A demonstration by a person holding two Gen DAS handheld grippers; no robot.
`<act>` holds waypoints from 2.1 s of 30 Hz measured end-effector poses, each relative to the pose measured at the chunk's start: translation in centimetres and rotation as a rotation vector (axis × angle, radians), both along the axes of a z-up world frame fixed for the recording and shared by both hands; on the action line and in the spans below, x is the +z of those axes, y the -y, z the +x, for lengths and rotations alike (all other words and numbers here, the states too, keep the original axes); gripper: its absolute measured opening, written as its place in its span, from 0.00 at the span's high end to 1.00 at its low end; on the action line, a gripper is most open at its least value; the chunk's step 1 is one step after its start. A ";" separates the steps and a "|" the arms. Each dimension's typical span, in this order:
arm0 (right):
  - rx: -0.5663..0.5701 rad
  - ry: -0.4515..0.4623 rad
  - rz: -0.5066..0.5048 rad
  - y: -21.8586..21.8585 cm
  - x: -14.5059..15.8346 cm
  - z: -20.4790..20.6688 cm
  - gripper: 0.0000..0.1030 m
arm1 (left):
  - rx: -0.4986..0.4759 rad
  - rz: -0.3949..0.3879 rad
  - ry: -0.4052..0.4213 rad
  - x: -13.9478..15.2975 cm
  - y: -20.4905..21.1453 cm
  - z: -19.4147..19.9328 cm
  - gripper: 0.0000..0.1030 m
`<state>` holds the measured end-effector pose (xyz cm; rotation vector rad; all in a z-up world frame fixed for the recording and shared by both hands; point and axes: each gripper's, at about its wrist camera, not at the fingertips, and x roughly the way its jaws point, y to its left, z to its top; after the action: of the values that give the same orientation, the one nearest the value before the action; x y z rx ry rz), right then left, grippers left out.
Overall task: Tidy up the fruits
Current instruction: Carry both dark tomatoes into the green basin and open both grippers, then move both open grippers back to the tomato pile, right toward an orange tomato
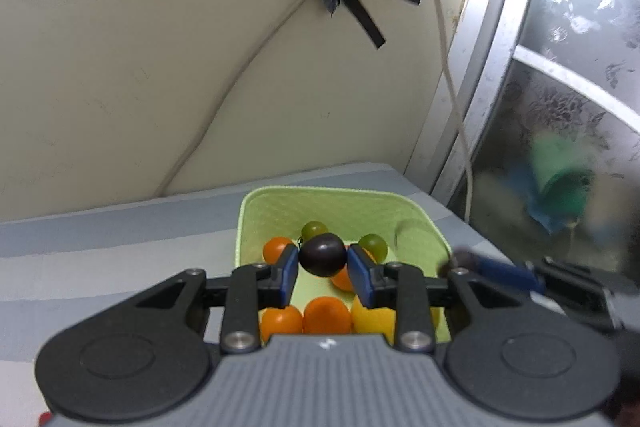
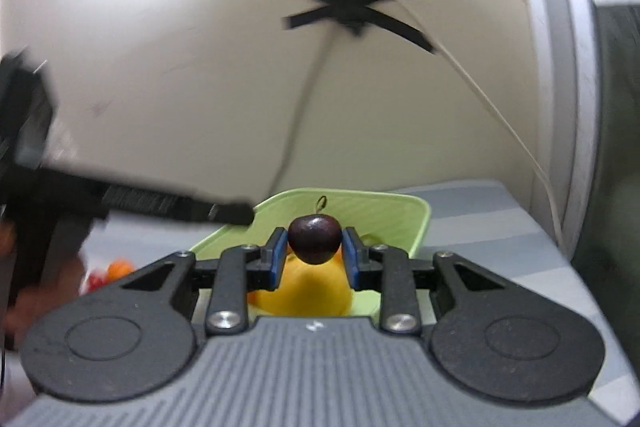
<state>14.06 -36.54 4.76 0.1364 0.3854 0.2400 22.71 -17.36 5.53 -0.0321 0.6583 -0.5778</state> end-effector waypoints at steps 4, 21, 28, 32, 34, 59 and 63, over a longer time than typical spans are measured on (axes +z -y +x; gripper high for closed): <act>-0.037 0.035 0.047 0.6 -1.3 0.8 0.44 | 0.007 0.011 -0.021 -1.0 1.1 0.6 0.56; -0.070 0.097 0.198 0.7 -1.6 -5.3 0.45 | 0.138 0.002 0.098 -0.6 -11.2 -11.8 0.50; 0.141 -0.088 0.219 -5.4 -3.4 -7.9 0.55 | 0.319 0.086 0.070 -4.4 -17.5 -15.6 0.50; 0.206 -0.170 0.175 -9.1 -4.1 -8.2 0.64 | 0.346 0.082 0.098 -5.1 -18.8 -16.3 0.50; 0.214 -0.163 0.116 -10.4 -3.9 -8.5 0.64 | 0.349 0.095 0.101 -5.5 -18.9 -16.5 0.50; 0.301 -0.313 -0.091 -18.5 -0.6 2.0 0.65 | 0.264 0.007 0.119 -5.3 -18.9 -17.5 0.50; 0.335 -0.354 -0.111 -19.7 -0.8 3.7 0.64 | 0.265 0.046 0.076 -5.2 -18.5 -15.7 0.50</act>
<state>17.71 -16.86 3.97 0.0031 0.7742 0.5271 6.99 1.18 0.29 -0.0527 0.5819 -0.3068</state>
